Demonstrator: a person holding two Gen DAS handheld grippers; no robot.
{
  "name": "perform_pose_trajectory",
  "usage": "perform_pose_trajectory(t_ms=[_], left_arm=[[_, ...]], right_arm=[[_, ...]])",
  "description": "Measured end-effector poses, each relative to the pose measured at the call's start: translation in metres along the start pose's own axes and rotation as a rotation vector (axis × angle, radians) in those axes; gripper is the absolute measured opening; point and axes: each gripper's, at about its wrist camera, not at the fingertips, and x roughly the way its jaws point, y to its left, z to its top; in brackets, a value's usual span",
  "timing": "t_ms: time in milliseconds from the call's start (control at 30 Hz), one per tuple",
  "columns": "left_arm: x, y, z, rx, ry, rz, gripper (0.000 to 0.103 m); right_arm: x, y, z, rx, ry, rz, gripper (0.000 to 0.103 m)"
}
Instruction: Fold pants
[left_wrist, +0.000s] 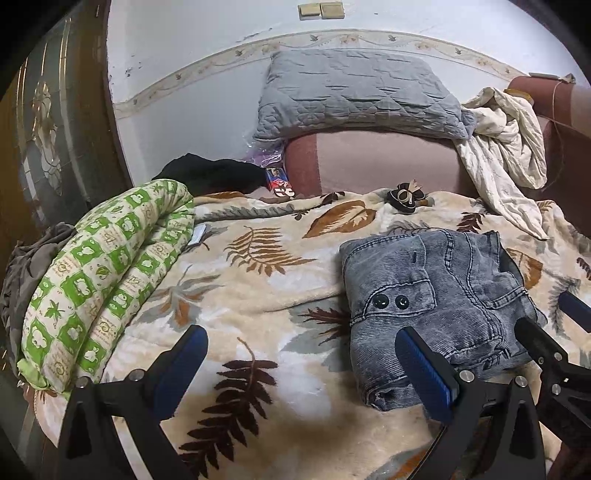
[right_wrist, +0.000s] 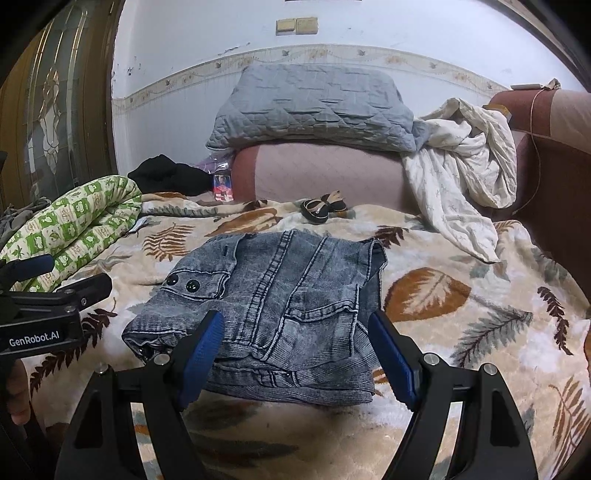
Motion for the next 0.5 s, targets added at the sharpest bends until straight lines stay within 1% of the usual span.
perform_pose_trajectory(t_ms=[500], left_arm=[[0.0012,0.0004,0.0000,-0.004,0.007,-0.004,0.103]], right_arm=[[0.0024,0.0010,-0.0022,-0.008,0.015,0.000,0.081]])
